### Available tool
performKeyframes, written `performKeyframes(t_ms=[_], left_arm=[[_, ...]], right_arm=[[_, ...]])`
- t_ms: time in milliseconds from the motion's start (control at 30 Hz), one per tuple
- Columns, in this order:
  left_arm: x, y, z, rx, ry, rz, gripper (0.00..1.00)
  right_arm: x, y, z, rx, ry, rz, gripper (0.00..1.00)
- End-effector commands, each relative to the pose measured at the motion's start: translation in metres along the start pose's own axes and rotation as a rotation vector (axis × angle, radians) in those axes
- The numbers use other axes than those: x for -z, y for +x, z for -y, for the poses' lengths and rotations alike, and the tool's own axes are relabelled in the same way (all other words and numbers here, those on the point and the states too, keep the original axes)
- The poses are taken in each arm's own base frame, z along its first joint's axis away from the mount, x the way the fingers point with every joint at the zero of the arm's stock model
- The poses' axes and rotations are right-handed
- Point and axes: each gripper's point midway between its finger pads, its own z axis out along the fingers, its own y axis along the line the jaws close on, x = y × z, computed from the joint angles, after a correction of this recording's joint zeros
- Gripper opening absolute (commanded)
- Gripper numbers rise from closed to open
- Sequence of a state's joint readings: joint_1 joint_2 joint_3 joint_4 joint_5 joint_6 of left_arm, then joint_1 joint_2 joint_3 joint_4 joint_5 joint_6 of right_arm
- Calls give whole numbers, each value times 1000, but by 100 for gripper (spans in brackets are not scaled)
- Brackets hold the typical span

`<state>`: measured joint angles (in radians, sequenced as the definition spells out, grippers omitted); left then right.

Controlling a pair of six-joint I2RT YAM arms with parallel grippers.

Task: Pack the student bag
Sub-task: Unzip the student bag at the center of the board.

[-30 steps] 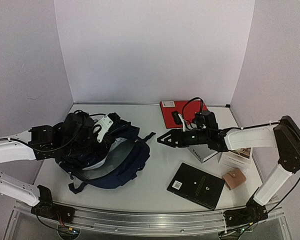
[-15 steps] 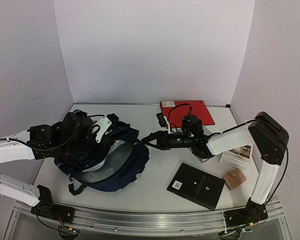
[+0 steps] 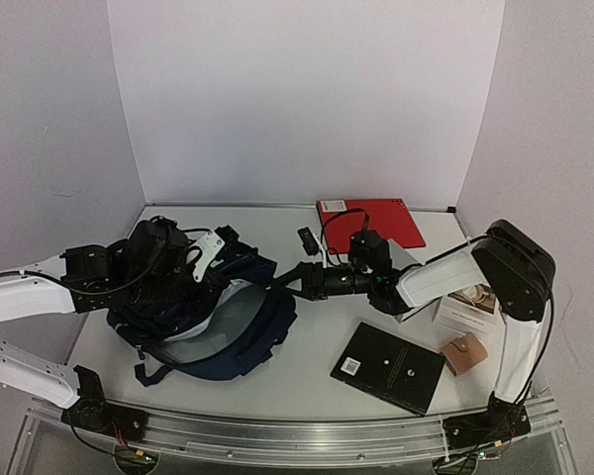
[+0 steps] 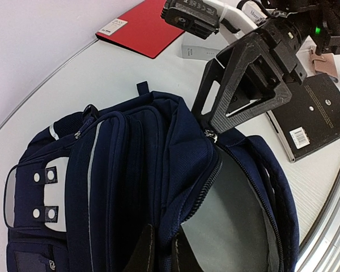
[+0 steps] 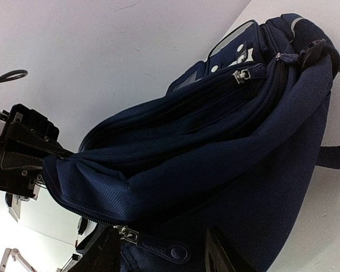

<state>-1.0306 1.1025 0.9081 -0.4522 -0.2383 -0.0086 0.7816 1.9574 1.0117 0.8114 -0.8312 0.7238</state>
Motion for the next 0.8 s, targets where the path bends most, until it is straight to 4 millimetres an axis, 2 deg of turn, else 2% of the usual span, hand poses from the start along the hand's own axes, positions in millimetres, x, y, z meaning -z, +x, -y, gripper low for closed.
performKeyframes(t_ms=[0,300,633,767], left_arm=[[8,-39,-9,53,-18,124,0],[6,-38,-11,60,-20,118,0],[5,-36,-14,65,-26,114,0],[7,-36,-15,68,-25,116,0]], right_arm=[[-9,-7,-20,51,-82,-1,45],[-4,-8,-35,52,-116,14,18],[-1,-12,-40,49,-129,46,6],[-4,-16,-40,63,-118,61,10]])
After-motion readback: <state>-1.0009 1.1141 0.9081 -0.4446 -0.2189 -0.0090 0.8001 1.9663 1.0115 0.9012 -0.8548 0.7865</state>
